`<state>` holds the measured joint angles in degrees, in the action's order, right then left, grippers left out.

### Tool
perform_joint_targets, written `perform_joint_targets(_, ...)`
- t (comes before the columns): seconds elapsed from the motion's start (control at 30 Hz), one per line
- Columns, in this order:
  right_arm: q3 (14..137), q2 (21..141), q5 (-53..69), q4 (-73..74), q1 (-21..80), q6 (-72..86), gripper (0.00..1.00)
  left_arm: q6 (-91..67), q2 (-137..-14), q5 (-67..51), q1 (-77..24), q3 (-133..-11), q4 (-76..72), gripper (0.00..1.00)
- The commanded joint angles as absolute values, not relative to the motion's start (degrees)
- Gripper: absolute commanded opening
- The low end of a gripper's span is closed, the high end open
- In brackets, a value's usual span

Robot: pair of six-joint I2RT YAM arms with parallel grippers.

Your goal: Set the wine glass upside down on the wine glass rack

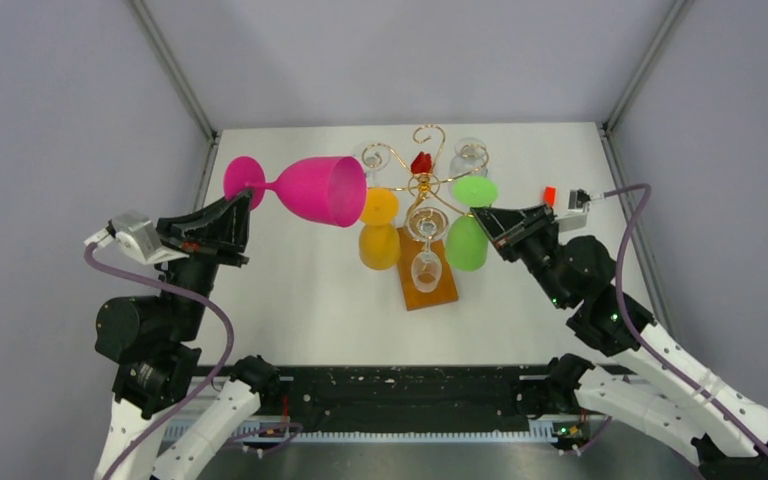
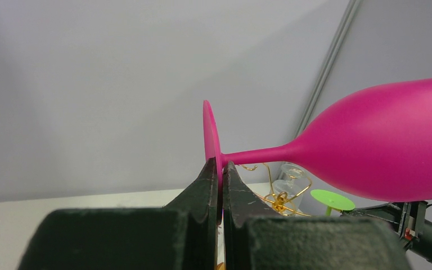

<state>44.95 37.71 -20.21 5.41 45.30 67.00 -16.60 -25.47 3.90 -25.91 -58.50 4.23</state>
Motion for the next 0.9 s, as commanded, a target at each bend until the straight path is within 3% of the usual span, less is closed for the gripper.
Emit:
perform_joint_targets(0.0, 45.9, 34.4, -22.4, -5.8, 45.2, 66.2, 0.0, -16.6, -25.3, 4.1, -25.7, -58.8, 1.3, 0.0)
perform_joint_targets(0.47, 44.3, 32.6, -22.9, -4.9, 45.2, 67.3, 0.26, -16.5, -24.8, 4.0, -25.7, -59.3, 2.6, 0.0)
perform_joint_targets(0.87, 43.6, 32.1, -22.1, -4.8, 45.3, 67.7, 0.31, -16.3, -24.0, 4.7, -25.8, -58.3, 3.3, 0.0)
